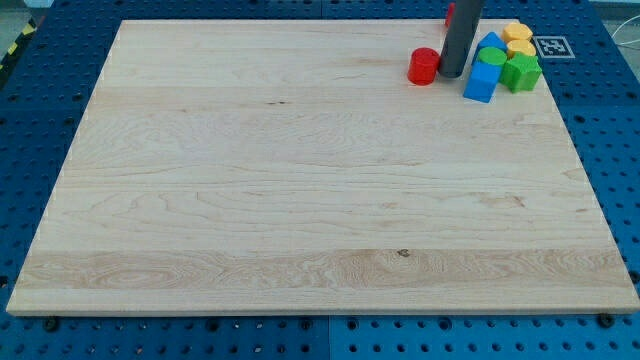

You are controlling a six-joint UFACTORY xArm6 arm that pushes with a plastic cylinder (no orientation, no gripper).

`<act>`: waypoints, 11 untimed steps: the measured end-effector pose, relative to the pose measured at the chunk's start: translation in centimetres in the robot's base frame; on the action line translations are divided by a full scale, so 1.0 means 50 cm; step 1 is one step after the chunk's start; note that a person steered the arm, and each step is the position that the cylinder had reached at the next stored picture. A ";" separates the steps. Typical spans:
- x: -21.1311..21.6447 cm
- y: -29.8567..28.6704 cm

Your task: Move your arm closer to yellow hexagon

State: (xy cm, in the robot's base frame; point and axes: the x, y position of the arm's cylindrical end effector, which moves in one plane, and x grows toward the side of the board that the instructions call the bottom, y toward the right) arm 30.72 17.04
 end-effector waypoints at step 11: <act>-0.125 0.219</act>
